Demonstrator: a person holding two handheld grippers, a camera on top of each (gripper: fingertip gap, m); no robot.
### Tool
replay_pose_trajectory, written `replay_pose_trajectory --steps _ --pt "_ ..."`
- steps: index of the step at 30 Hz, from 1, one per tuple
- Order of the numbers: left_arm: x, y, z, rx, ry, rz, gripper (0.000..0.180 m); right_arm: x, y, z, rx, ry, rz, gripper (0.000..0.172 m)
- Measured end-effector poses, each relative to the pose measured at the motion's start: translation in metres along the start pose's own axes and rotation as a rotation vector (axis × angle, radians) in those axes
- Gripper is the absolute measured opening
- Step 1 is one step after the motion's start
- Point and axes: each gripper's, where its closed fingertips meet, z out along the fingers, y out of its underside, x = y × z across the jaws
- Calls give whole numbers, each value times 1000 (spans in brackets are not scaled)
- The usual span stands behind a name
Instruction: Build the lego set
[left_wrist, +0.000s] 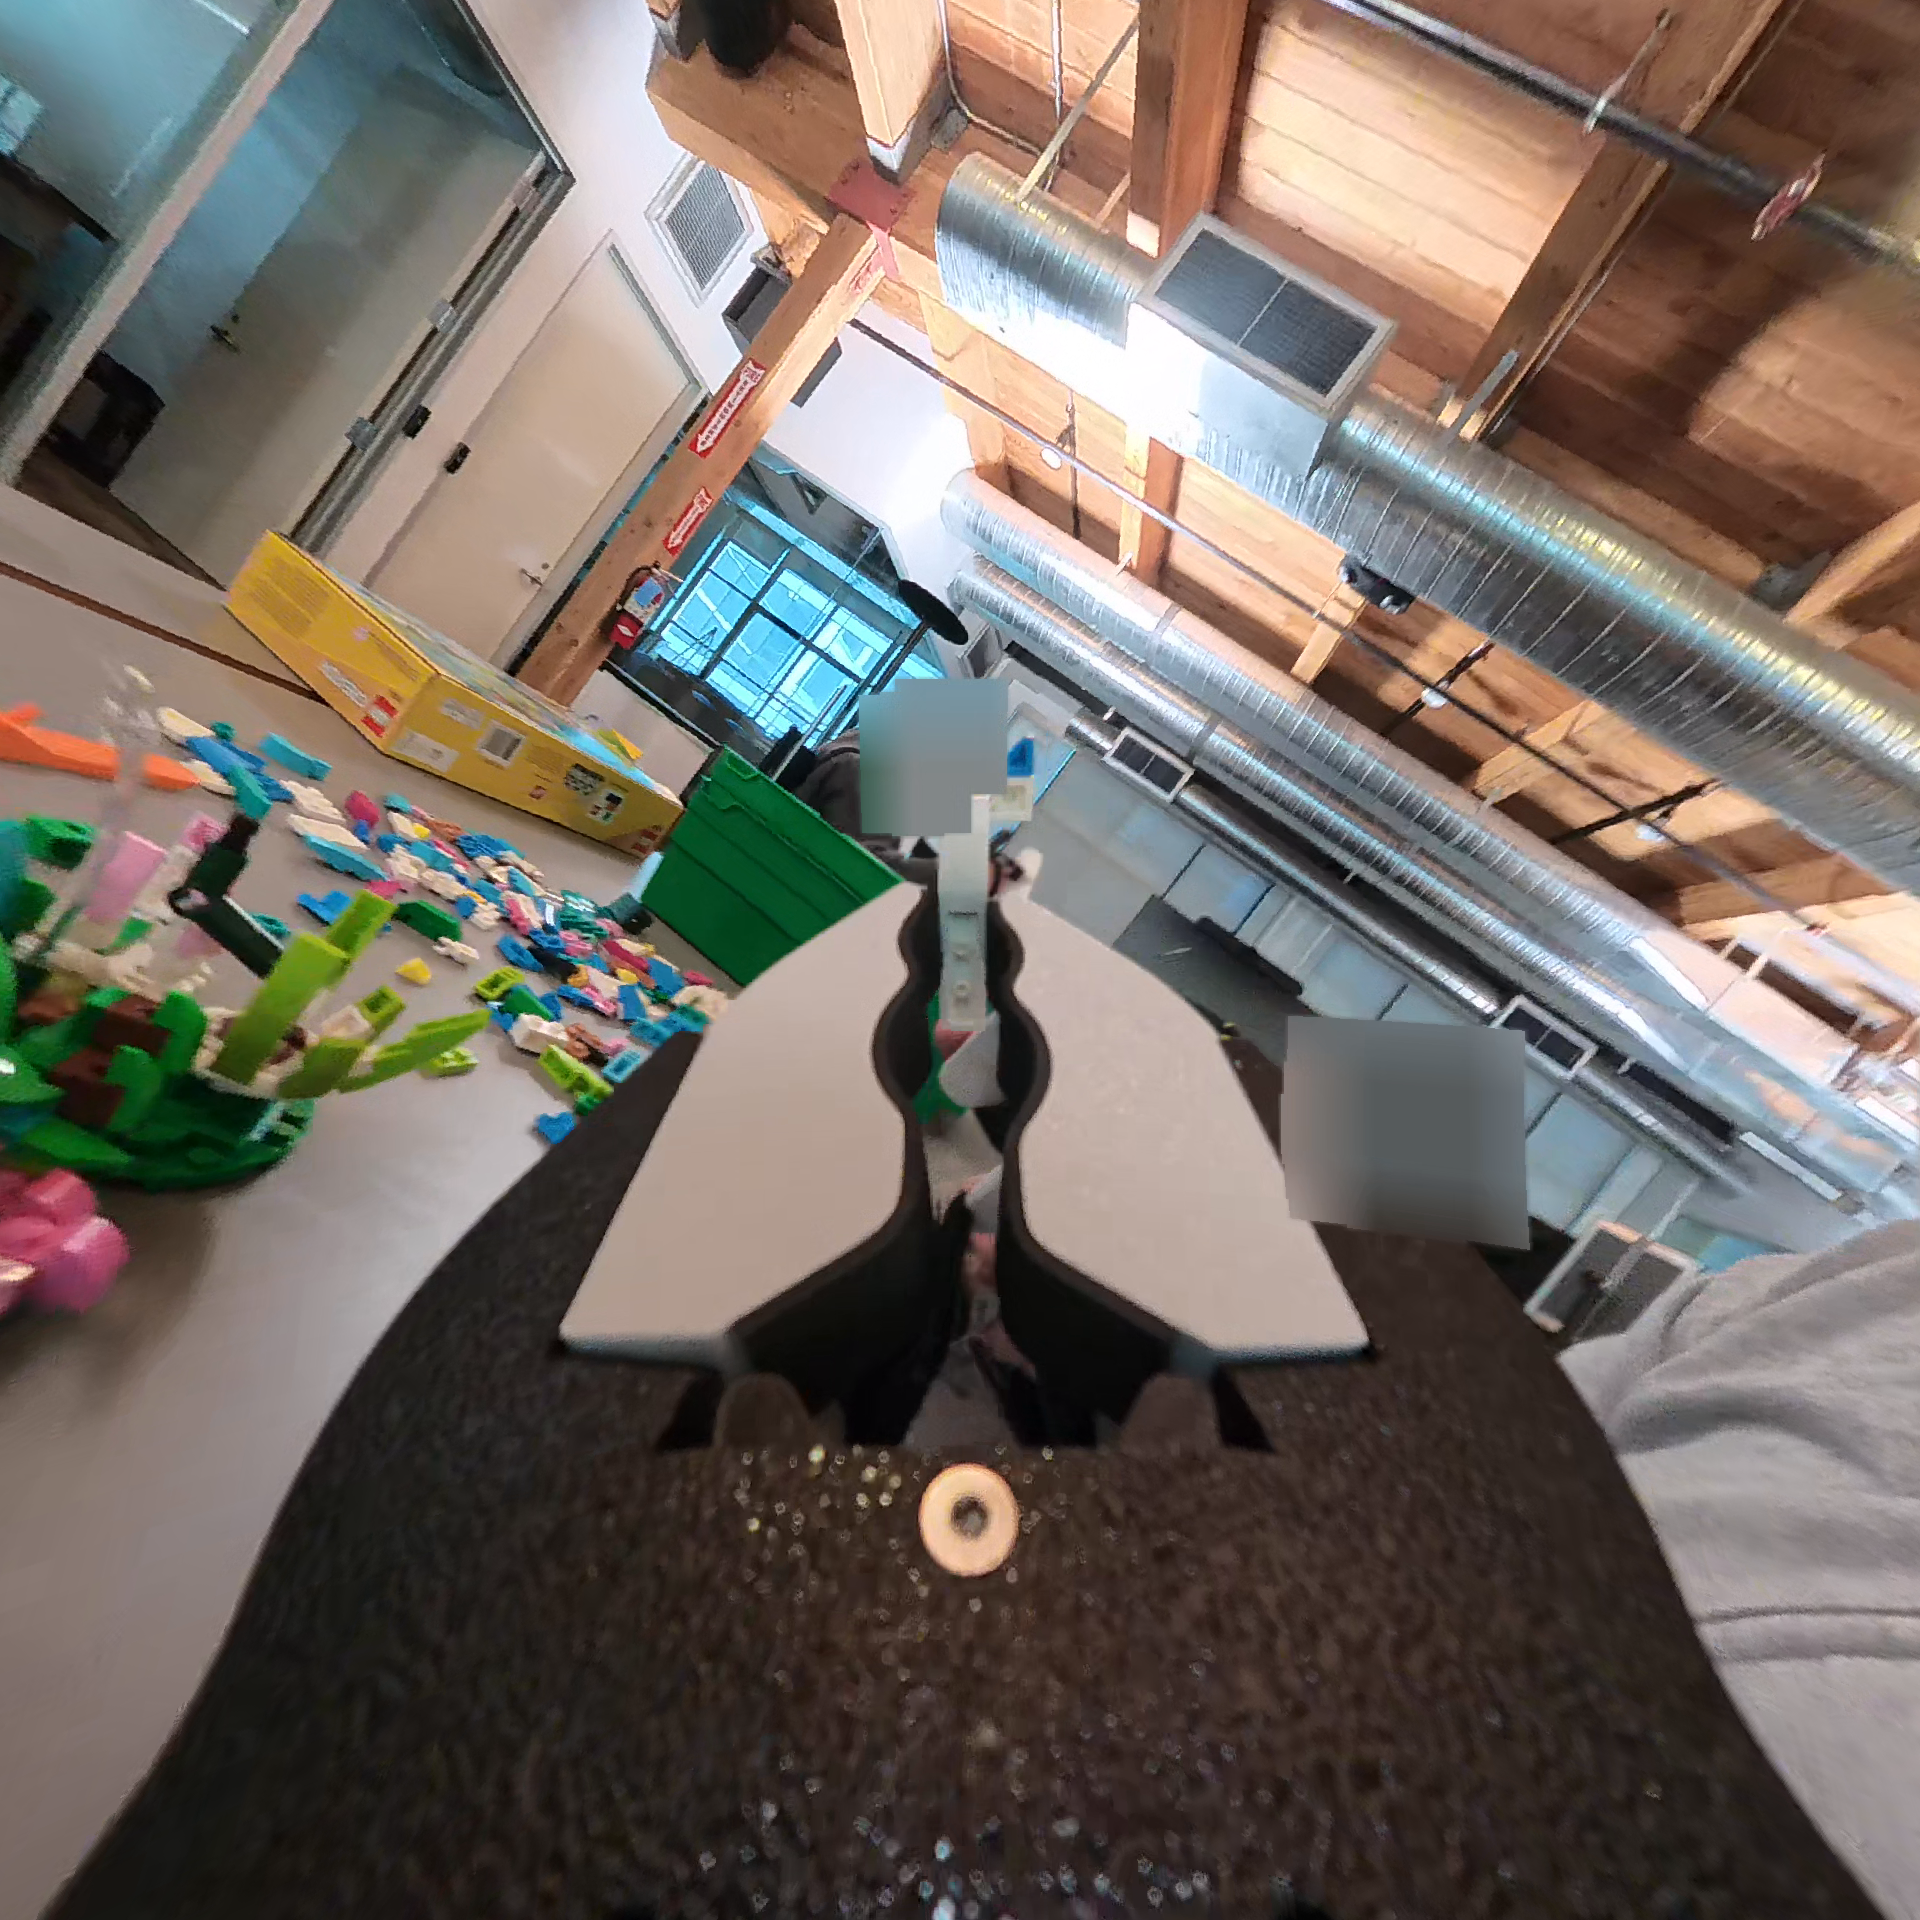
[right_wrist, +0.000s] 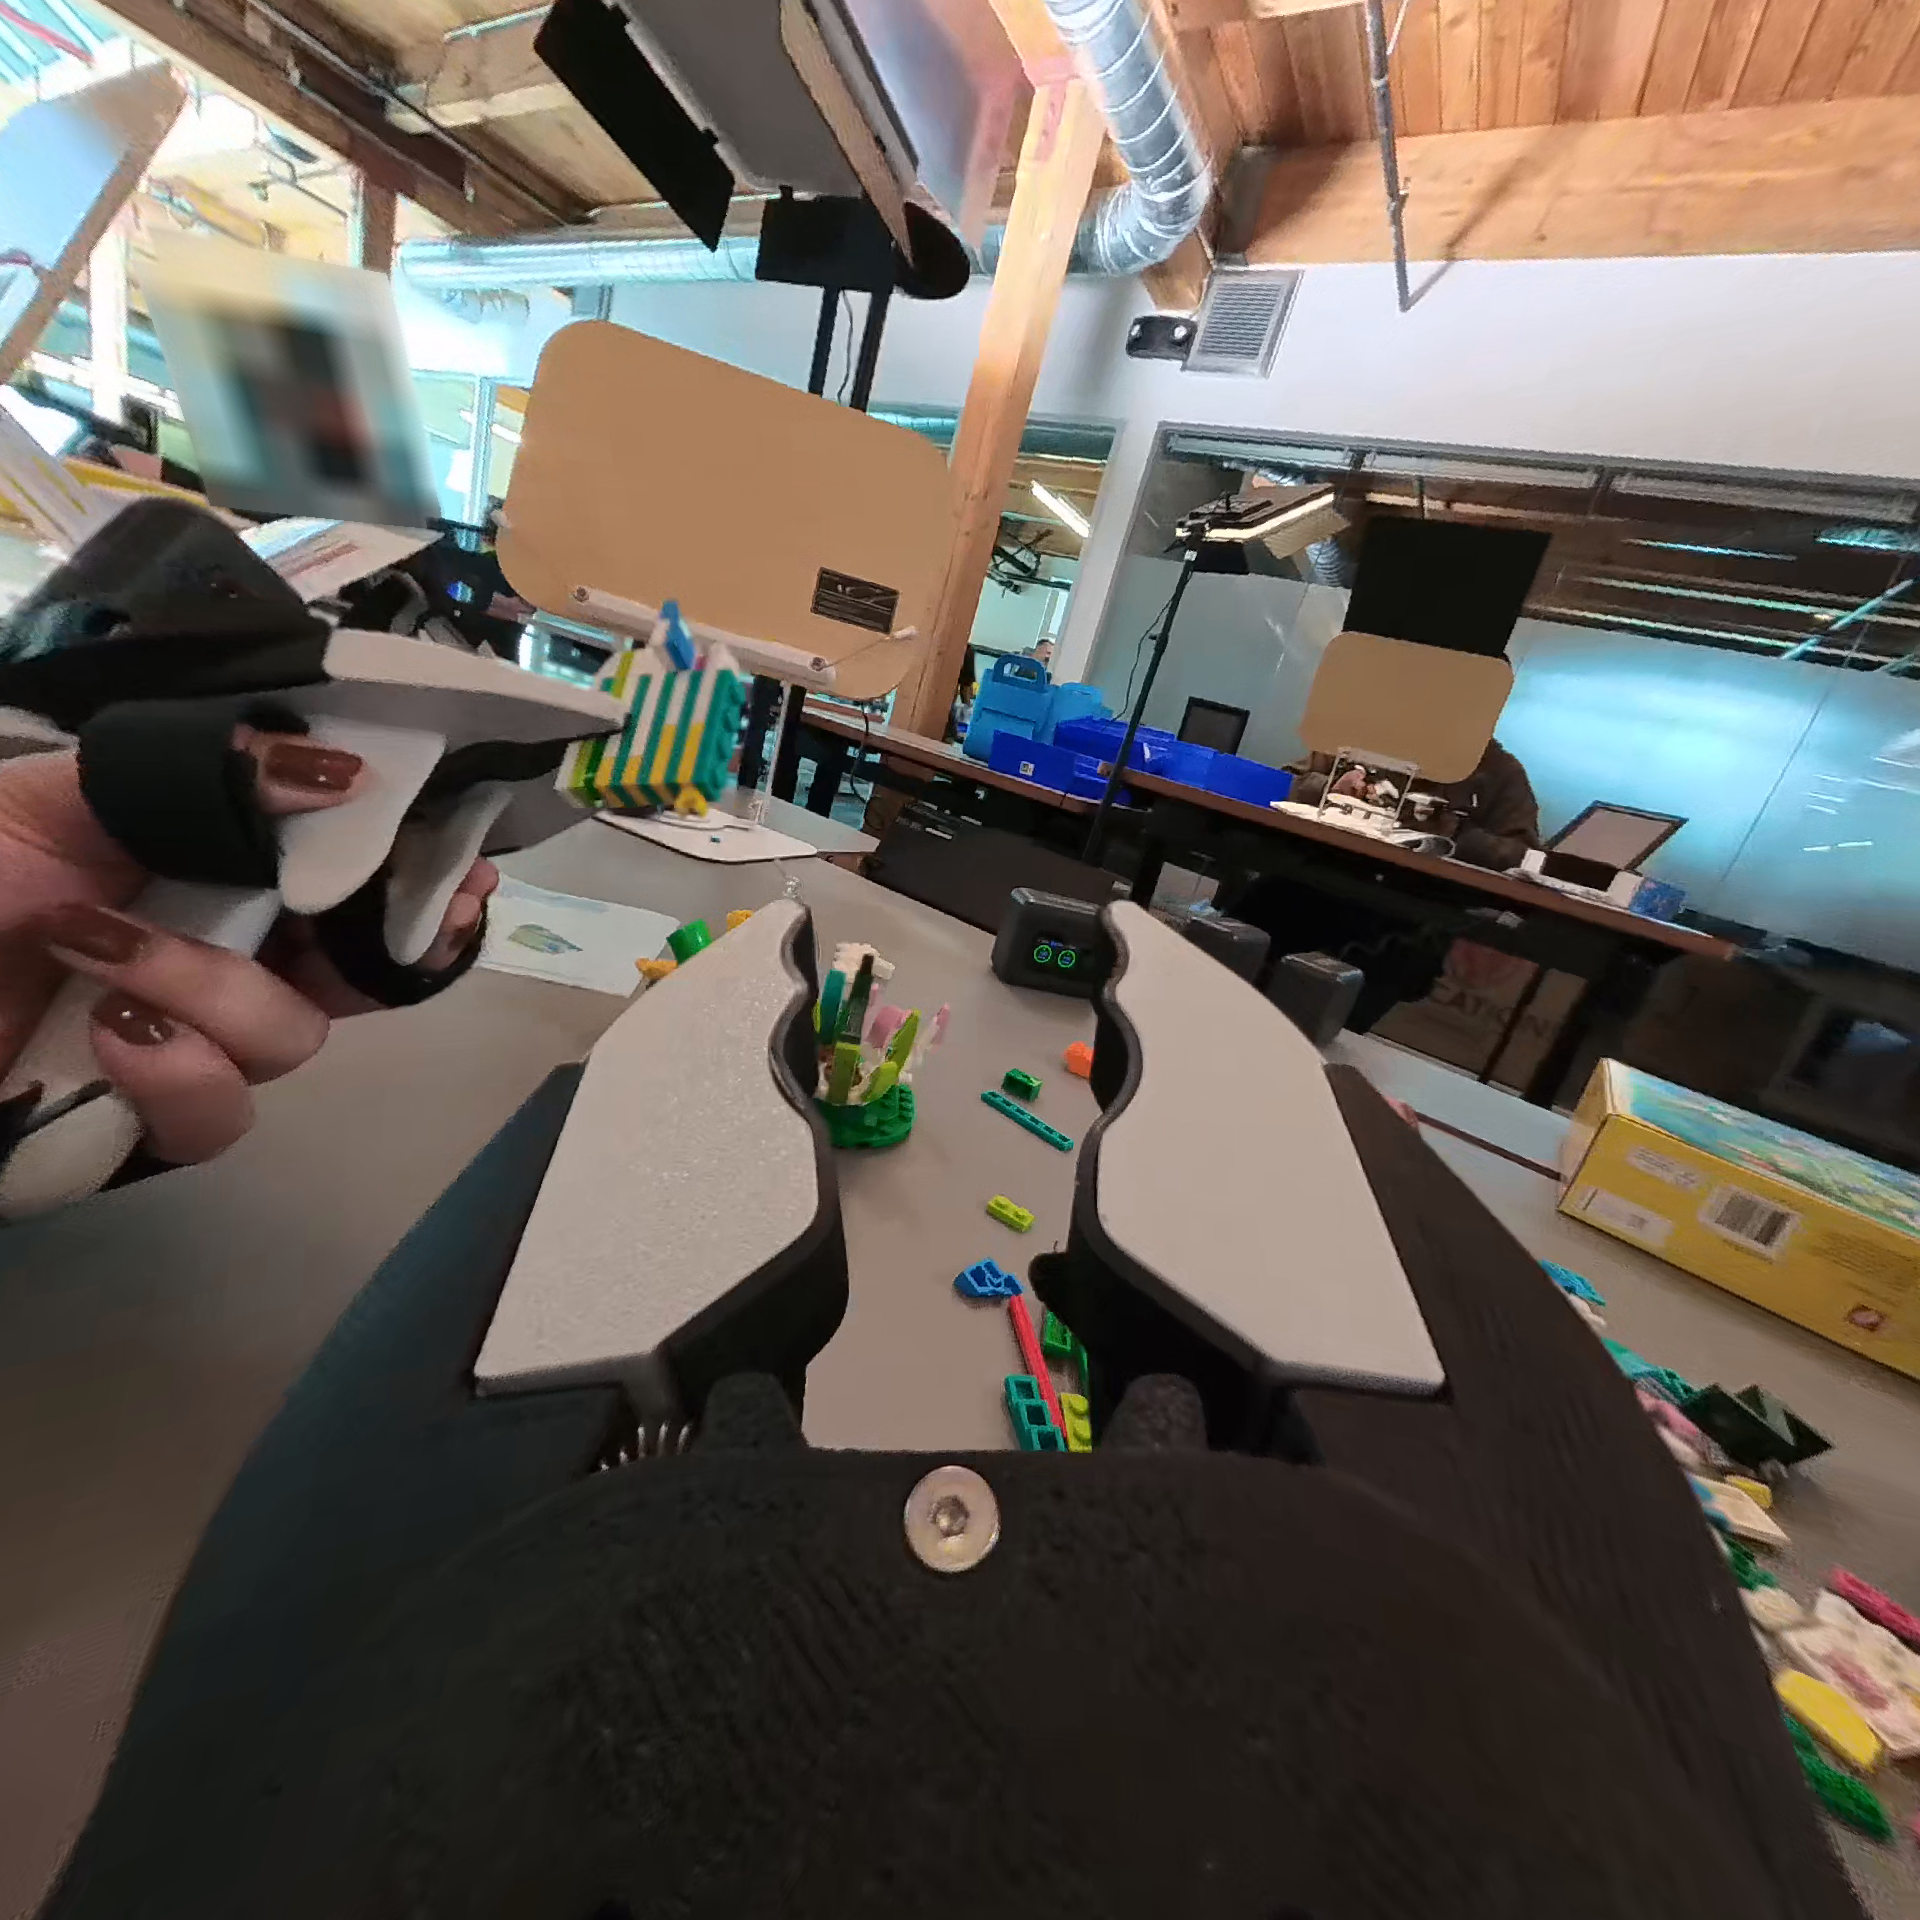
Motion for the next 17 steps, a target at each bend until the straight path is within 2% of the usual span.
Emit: replay_pose_trajectory --steps 4,7,13,17 --pt "-4 -3 -4 -51 -38 197 8 8 -4 -3 28 42 11 44" --pt "-14 1 -4 -160 -121 403 8 15 -2 -3 25 60 42 42" --pt "-47 35 -10 -635 -308 994 8 39 0 -6 34 144 141 40" --pt "-67 50 -14 -848 -406 1310 8 53 1 -11 37 187 157 38"
